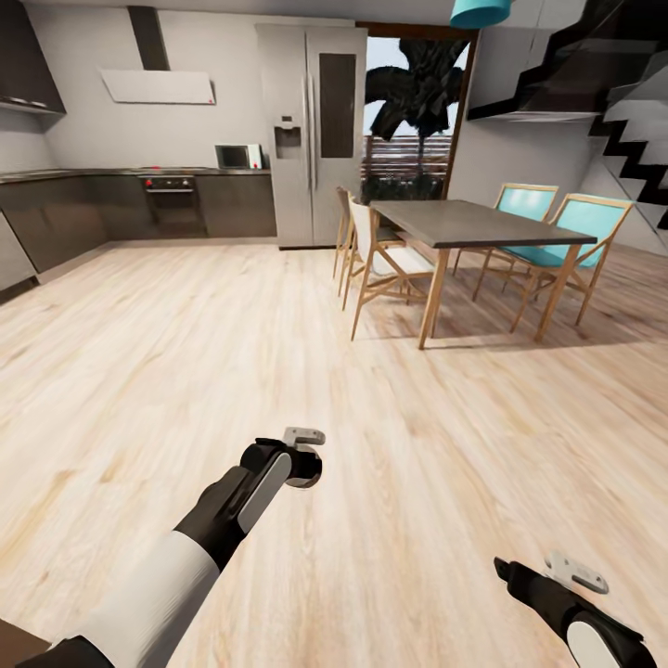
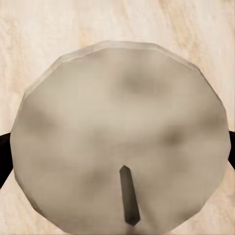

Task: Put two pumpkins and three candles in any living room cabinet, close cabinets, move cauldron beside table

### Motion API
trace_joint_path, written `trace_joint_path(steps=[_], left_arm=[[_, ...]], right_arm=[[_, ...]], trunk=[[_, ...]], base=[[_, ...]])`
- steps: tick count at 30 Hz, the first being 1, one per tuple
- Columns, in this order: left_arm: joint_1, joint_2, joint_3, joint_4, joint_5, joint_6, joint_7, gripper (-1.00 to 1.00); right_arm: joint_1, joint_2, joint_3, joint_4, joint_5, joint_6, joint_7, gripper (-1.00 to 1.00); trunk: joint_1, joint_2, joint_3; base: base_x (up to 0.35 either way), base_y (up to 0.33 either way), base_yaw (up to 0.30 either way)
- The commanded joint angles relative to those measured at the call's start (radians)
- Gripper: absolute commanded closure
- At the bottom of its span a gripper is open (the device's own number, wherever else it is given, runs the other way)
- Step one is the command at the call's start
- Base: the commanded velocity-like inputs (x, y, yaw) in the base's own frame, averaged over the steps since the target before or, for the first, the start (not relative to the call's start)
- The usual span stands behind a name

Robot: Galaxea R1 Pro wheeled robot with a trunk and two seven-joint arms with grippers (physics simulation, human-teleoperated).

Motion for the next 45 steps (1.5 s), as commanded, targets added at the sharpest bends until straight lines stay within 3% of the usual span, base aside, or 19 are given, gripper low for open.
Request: trace_joint_path(steps=[1,18,45], left_arm=[[-0.001,0.000,-0.002,-0.001,0.006,0.002,0.008,1.00],[-0.001,0.000,-0.002,0.000,0.006,0.002,0.008,1.00],[-0.001,0.000,-0.002,-0.001,0.006,0.002,0.007,1.00]], right_arm=[[-0.001,0.000,0.001,-0.002,-0.010,0.002,-0.008,-1.00],[-0.001,0.000,0.000,-0.005,-0.014,0.000,-0.009,-1.00],[-0.001,0.000,-0.001,0.004,-0.016,0.001,-0.007,-1.00]], trunk=[[0.000,0.000,-0.001],[0.000,0.000,-0.001],[0.000,0.000,0.010]], base=[[0.326,0.001,-0.009],[0.326,0.000,-0.010],[0.308,0.000,-0.222]])
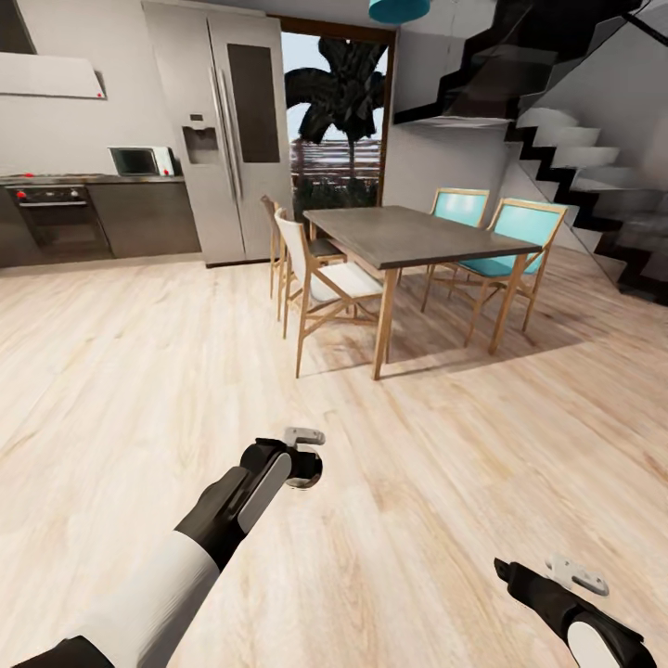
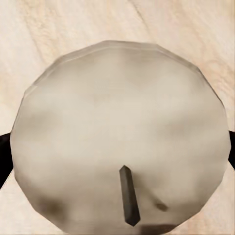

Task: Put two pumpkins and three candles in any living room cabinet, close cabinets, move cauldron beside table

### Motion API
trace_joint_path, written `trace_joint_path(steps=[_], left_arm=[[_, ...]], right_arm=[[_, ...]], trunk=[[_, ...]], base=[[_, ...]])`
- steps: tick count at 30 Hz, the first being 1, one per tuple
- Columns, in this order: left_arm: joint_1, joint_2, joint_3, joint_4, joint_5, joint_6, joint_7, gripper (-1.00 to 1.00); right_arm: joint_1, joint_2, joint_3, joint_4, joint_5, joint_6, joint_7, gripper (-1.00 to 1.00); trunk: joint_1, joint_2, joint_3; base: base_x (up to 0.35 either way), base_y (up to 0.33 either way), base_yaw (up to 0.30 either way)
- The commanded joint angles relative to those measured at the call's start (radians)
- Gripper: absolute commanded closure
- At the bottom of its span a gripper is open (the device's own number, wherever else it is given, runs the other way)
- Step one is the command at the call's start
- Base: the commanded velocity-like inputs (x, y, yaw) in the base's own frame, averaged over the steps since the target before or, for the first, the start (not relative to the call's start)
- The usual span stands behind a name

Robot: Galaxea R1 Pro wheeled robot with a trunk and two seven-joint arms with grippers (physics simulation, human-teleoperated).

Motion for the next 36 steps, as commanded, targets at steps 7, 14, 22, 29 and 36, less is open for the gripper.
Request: trace_joint_path(steps=[7,14,22,29,36], left_arm=[[-0.001,0.000,-0.002,-0.001,0.006,0.002,0.009,1.00],[-0.001,0.000,-0.002,-0.002,0.006,0.003,0.008,1.00],[-0.001,0.000,-0.002,-0.002,0.006,0.002,0.008,1.00],[-0.001,0.000,-0.002,-0.001,0.006,0.002,0.007,1.00],[-0.001,0.000,-0.002,-0.001,0.006,0.001,0.007,1.00]], right_arm=[[-0.001,0.000,-0.001,-0.001,-0.011,0.002,-0.007,-1.00],[-0.001,0.000,-0.001,0.000,-0.012,0.002,-0.007,-1.00],[-0.001,-0.001,-0.002,0.000,-0.012,0.002,-0.006,-1.00],[-0.001,0.000,-0.004,0.000,-0.011,0.002,-0.006,-1.00],[-0.001,0.000,-0.004,0.001,-0.011,0.002,-0.005,-1.00]], trunk=[[0.000,0.000,0.000],[0.000,0.000,0.003],[0.000,0.000,0.006],[0.000,0.000,0.009],[0.000,0.000,0.011]], base=[[0.280,0.000,-0.140],[0.223,0.000,-0.264],[0.038,0.000,-0.278],[0.003,0.000,-0.280],[0.000,0.000,-0.280]])
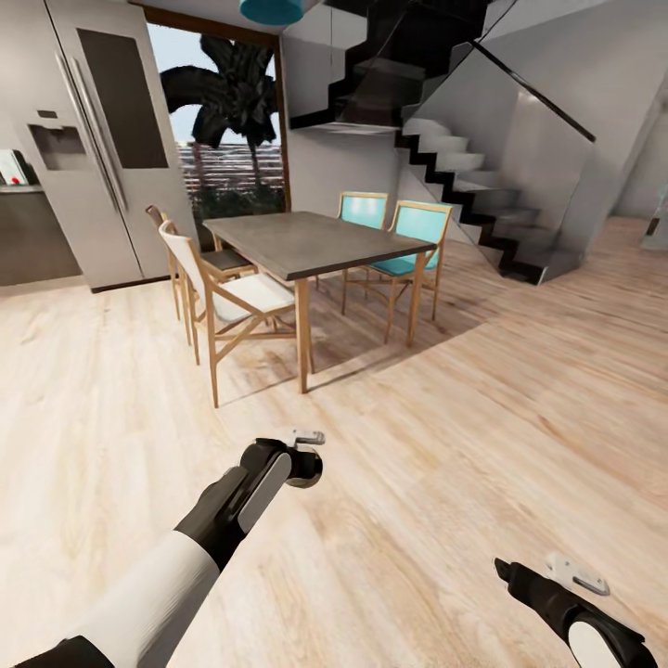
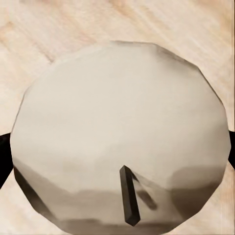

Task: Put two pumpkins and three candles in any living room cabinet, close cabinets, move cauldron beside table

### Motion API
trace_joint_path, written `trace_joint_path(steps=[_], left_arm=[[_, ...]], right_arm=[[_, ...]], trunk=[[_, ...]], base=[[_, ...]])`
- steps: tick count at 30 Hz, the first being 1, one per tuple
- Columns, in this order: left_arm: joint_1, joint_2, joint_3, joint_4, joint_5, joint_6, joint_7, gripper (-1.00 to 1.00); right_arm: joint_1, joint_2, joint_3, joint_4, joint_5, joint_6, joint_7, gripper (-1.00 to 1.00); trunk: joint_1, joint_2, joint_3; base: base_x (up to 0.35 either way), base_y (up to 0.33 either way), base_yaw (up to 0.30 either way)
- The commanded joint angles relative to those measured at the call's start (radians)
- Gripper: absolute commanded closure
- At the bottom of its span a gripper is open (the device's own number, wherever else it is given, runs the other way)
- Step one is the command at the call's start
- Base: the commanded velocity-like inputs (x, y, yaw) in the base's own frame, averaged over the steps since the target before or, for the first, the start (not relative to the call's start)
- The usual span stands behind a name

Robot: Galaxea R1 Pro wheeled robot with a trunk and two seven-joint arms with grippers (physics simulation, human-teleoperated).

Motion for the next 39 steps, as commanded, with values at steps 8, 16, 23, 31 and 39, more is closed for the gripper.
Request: trace_joint_path(steps=[8,16,23,31,39], left_arm=[[-0.001,0.000,-0.002,-0.002,0.006,0.004,0.008,1.00],[-0.001,0.000,-0.002,-0.002,0.006,0.004,0.009,1.00],[-0.001,0.000,-0.002,-0.001,0.006,0.004,0.008,1.00],[-0.001,0.000,-0.002,-0.001,0.006,0.004,0.010,1.00],[-0.001,0.000,-0.002,-0.001,0.005,0.003,0.010,1.00]], right_arm=[[-0.001,0.000,0.000,-0.001,-0.009,0.002,-0.010,-1.00],[-0.001,0.000,0.000,-0.001,-0.010,0.002,-0.009,-1.00],[-0.001,0.000,0.000,-0.001,-0.010,0.002,-0.009,-1.00],[-0.001,0.000,0.000,-0.001,-0.010,0.002,-0.009,-1.00],[-0.001,-0.001,0.000,-0.001,-0.010,0.002,-0.009,-1.00]], trunk=[[0.000,0.000,0.002],[0.000,0.000,0.005],[0.000,0.000,0.008],[0.000,0.000,0.011],[0.000,0.000,0.015]], base=[[0.000,0.000,-0.280],[0.000,0.000,-0.280],[0.000,0.000,-0.280],[0.104,0.024,-0.280],[0.276,0.048,-0.280]])
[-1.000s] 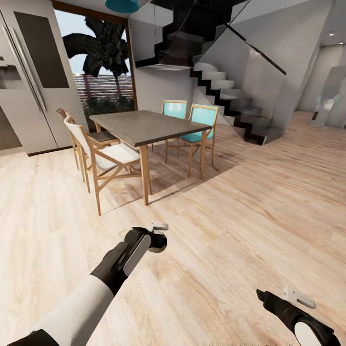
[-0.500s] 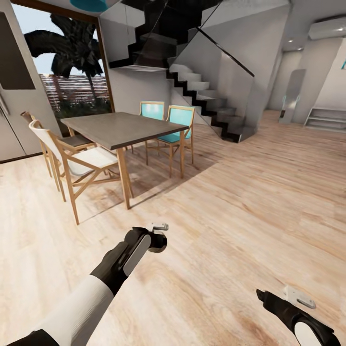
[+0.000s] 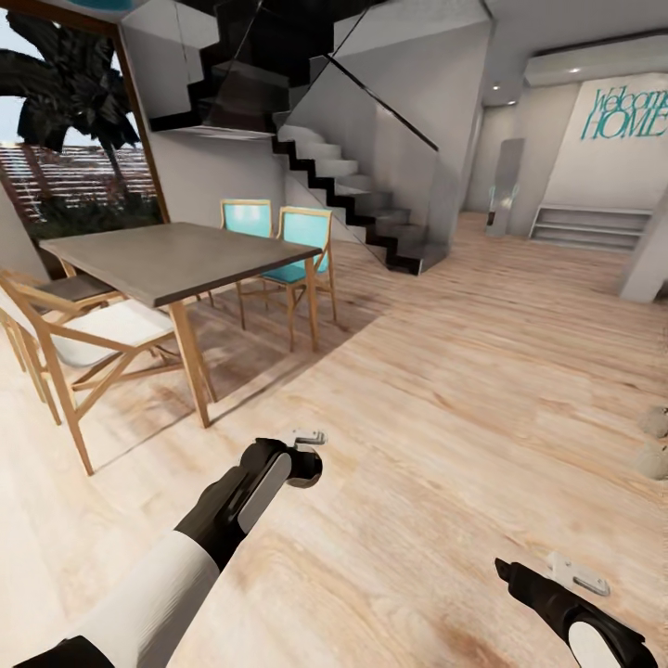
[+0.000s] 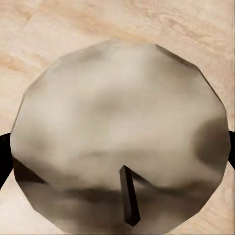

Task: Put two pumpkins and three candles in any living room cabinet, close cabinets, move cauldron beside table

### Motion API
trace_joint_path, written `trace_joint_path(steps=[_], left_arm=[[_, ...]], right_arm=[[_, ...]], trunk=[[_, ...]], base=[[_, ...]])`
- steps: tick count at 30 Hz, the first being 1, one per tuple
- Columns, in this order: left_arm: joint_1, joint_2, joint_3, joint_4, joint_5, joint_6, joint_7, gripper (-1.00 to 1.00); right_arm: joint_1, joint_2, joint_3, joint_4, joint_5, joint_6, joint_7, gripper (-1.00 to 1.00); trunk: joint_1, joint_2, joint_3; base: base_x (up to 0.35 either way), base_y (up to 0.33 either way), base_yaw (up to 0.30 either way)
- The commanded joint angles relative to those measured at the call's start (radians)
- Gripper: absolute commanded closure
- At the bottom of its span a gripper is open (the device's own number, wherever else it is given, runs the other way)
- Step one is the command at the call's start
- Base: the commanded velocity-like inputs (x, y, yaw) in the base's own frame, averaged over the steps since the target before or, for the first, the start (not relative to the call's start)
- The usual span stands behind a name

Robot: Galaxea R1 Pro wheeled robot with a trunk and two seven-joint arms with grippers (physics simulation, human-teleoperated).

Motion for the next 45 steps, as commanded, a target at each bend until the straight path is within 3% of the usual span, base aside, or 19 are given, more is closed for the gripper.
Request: trace_joint_path(steps=[1,36,45], left_arm=[[-0.001,0.000,-0.002,-0.001,0.006,0.002,0.008,1.00],[-0.001,0.000,-0.002,-0.002,0.005,0.001,0.008,1.00],[-0.001,0.000,-0.002,-0.002,0.005,0.001,0.008,1.00]], right_arm=[[-0.001,0.000,0.000,-0.001,-0.010,0.002,-0.009,-1.00],[-0.001,0.000,-0.001,0.003,-0.009,0.002,-0.009,-1.00],[-0.002,0.000,-0.003,0.002,-0.010,0.001,-0.010,-1.00]], trunk=[[0.000,0.000,-0.001],[0.000,0.000,0.012],[0.000,0.000,0.008]], base=[[0.303,0.012,-0.280],[0.309,0.001,-0.280],[0.308,0.000,-0.098]])
